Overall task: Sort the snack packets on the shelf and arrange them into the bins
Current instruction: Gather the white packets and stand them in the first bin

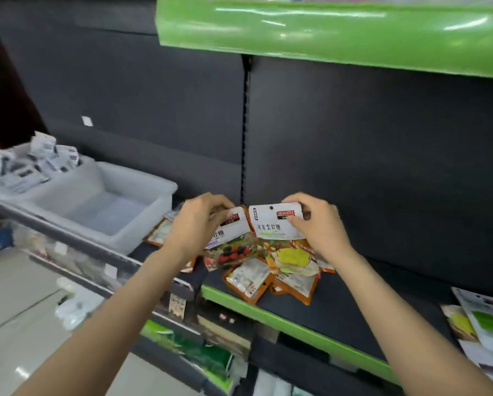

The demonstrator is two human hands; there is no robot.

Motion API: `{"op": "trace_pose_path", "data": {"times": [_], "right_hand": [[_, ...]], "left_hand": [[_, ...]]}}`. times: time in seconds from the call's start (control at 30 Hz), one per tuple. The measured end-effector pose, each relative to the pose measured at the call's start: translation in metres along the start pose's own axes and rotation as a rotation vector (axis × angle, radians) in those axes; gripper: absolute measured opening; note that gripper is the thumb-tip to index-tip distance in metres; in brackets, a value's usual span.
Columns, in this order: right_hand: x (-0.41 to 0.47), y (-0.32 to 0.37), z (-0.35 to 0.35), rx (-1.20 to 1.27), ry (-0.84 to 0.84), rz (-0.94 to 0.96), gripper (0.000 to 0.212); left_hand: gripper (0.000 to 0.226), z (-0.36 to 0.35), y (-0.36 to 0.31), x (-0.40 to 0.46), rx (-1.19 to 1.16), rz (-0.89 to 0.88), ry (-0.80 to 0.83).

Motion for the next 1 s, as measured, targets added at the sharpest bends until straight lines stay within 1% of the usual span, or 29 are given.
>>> {"op": "trace_pose_path", "data": {"times": [0.23, 0.33, 0.47, 0.73, 1.0], "right_hand": [[0.014, 0.129, -0.097, 0.096, -0.069, 0.029, 0.018], [0.021, 0.171, -0.135, 0.12, -0.073, 0.021, 0.015], [0.046, 0.225, -0.183, 0.169, -0.065, 0.065, 0.016], [0.092, 0.3, -0.283, 0.22, -0.016, 0.155, 0.013], [0.142, 0.37, -0.392, 0.257, 0.043, 0.173, 0.016]], "left_hand": [[0.003, 0.12, 0.103, 0.014, 0.092, 0.01, -0.046], [0.002, 0.161, 0.147, 0.015, 0.122, 0.051, -0.091], [0.007, 0.202, 0.197, 0.026, 0.151, 0.089, -0.143], [0.011, 0.266, 0.294, 0.055, 0.213, 0.185, -0.219], [0.015, 0.329, 0.395, 0.091, 0.299, 0.281, -0.288]]}}
Point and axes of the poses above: each hand's wrist, its own x-axis towards the middle knuckle, its own z-axis out of the back of the hand, y = z × x, the point moved 9 cm from there along x, towards the middle knuckle, and after that the axes turned 10 degrees about -y, right-handed, at the moved point
